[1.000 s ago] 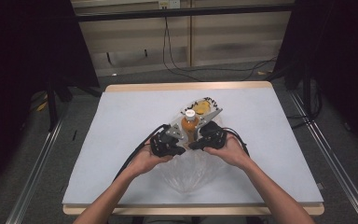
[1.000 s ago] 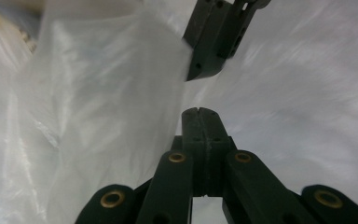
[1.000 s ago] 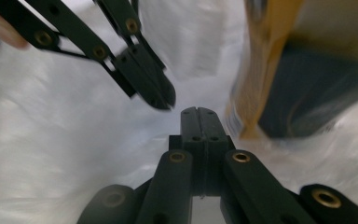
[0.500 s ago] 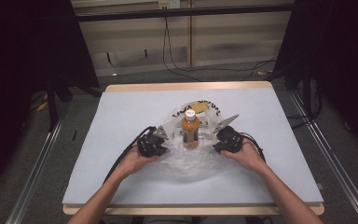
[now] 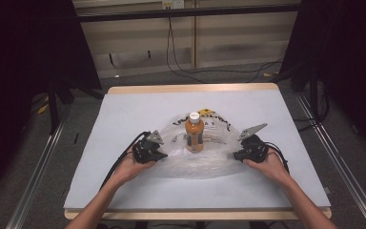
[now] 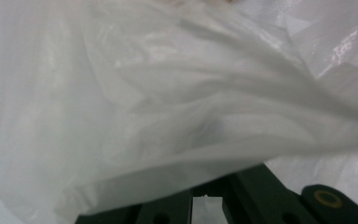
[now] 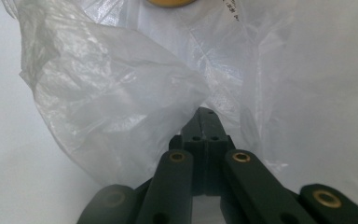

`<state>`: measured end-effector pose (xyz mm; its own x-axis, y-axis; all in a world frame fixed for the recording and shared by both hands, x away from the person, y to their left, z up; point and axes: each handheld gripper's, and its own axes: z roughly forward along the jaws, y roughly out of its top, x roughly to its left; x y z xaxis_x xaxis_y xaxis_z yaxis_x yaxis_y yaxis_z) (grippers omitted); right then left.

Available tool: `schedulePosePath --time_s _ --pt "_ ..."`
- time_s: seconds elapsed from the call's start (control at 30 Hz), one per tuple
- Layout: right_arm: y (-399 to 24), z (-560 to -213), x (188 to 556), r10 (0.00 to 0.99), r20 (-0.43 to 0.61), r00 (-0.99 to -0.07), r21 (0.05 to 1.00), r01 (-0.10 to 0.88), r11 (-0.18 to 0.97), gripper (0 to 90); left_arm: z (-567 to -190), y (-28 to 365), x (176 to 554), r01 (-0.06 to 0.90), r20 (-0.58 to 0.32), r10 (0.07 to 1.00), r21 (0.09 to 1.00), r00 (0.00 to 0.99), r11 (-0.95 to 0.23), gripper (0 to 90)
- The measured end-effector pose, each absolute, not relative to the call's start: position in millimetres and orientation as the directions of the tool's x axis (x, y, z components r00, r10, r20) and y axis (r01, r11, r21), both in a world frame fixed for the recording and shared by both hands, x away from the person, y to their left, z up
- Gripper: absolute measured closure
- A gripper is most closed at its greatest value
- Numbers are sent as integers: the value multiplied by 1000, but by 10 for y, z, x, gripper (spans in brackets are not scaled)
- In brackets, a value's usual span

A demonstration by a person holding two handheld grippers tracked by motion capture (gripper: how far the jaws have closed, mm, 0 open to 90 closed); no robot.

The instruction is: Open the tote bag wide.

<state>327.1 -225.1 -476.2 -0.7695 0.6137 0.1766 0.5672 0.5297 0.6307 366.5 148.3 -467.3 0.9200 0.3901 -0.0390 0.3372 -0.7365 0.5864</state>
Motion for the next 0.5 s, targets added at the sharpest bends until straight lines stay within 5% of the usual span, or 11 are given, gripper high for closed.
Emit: schedulePosePath --time_s 0.5 --pt "-2091 -4759 3266 624 155 -766 686 538 490 900 -4668 1524 3622 336 -66 402 677 913 -654 900"
